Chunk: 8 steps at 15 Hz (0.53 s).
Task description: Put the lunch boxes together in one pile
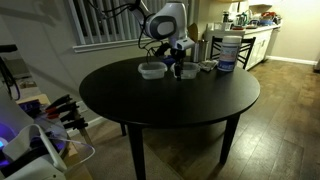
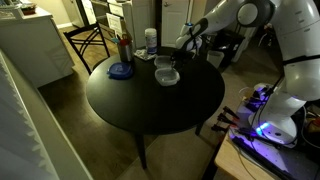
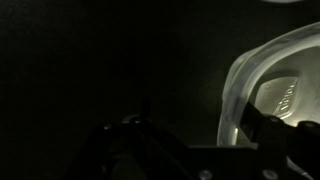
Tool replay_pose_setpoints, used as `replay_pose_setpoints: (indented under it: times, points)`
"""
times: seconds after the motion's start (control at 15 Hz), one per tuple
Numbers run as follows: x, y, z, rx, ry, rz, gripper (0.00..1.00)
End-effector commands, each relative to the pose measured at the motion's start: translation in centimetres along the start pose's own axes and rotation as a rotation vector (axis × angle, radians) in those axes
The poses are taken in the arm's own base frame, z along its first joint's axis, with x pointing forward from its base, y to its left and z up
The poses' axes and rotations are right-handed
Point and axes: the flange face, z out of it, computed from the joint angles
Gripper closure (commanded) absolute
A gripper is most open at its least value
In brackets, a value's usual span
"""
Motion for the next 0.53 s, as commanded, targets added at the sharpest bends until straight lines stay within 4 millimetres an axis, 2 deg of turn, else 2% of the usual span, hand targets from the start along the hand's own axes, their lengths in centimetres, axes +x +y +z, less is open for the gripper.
replay_pose_setpoints:
  times: [0.0, 0.47]
  points:
    - [0.0, -0.1, -0.7, 0.019, -0.003, -0.014, 0.46]
    - [-0.7, -0.3, -2.3, 0.032, 0.004, -0.031, 0.91]
